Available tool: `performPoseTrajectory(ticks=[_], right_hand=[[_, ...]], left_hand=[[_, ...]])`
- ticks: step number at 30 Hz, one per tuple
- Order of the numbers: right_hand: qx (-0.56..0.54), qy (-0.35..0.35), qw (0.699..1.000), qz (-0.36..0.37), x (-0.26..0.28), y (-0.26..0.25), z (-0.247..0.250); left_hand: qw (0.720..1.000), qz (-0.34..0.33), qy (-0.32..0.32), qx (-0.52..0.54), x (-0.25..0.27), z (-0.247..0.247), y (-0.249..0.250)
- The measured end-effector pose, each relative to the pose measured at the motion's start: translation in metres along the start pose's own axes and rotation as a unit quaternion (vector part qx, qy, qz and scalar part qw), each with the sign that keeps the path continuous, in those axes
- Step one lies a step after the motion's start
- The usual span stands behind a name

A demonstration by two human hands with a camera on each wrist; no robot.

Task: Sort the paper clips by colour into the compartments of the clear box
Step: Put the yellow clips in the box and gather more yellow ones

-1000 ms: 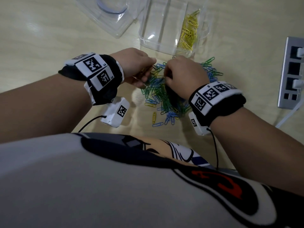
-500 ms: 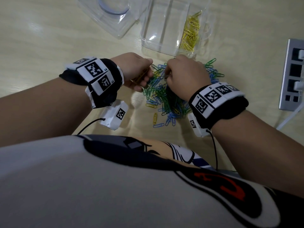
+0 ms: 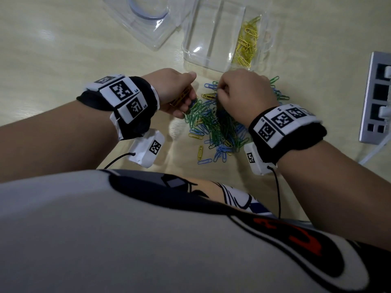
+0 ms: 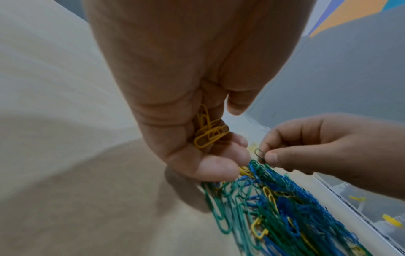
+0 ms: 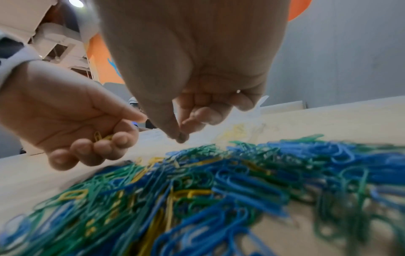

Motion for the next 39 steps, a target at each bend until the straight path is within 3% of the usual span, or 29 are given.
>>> performPoseTrajectory(ticks=[4, 10, 17, 28, 33, 39], right_hand=[[0.023, -0.010, 0.999, -0.037, 0.007, 0.014, 0.006], [0.023, -0.013, 0.999, 0.031, -0.006, -0.017, -0.006], [0.023, -0.034, 0.999, 0.030, -0.007, -0.015, -0.011], [-0.111, 0.049, 0.993, -0.009, 0.009, 0.000, 0.009], [-0.228, 0.093, 0.969, 0.023, 0.019, -0.013, 0.019], [-0.242, 0.100, 0.964, 0.047, 0.018, -0.027, 0.021]], left_hand=[[1.000, 0.001, 0.001, -0.005, 0.000, -0.002, 0.001], [1.000, -0.004, -0.001, -0.010, 0.002, -0.005, 0.004], [1.000, -0.007, 0.003, -0.008, 0.002, -0.006, 0.006], [1.000, -0.002, -0.005, 0.011, 0.002, -0.011, 0.010], [1.000, -0.004, -0.008, 0.020, 0.003, -0.016, 0.012], [0.998, -0.006, -0.028, 0.058, 0.006, -0.025, 0.012]])
Point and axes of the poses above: each hand's wrist, its own x-axis away from the middle knuckle, its own z-axis out of the back of the hand, y = z × x, the point moved 10 cm from there along -x, towards the middle knuckle, and after that the axes turned 15 degrees about z, right-handed, at the moved point
